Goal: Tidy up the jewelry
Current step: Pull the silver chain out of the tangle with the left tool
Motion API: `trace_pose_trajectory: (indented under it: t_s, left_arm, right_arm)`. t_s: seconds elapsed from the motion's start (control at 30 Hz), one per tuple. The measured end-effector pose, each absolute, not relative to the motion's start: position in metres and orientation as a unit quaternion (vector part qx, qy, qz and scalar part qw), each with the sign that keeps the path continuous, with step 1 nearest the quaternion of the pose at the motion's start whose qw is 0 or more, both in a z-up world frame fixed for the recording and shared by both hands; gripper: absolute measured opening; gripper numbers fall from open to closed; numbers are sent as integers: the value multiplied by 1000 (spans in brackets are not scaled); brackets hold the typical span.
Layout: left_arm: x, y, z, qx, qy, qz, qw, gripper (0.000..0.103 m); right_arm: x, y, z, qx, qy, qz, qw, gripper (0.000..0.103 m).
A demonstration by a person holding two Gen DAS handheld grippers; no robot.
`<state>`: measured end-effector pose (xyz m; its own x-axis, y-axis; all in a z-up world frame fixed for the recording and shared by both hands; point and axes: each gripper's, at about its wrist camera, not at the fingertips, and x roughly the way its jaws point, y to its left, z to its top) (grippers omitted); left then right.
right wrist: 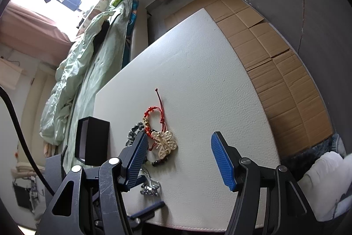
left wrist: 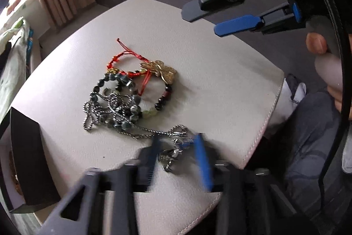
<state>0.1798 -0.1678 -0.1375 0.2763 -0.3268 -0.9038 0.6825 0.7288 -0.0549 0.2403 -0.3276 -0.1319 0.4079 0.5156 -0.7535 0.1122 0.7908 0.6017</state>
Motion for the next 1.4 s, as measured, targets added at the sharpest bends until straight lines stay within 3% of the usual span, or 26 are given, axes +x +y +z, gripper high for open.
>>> trace_pose_trajectory:
  t_s: [0.5,0.67,1.4]
  left_arm:
    - [206,-125,-102,99,492,-282,818,20]
    - [218,-107,-84,66,476,-269,835,20]
    - [234,-42,-37,-44,425,-246,870,20]
  right_arm:
    - [243,-310,-132,268,538,145,786,62]
    - [245,-298,-133,247,544,152,787,48]
    - [263,-231,-146,53,584,130,799,46]
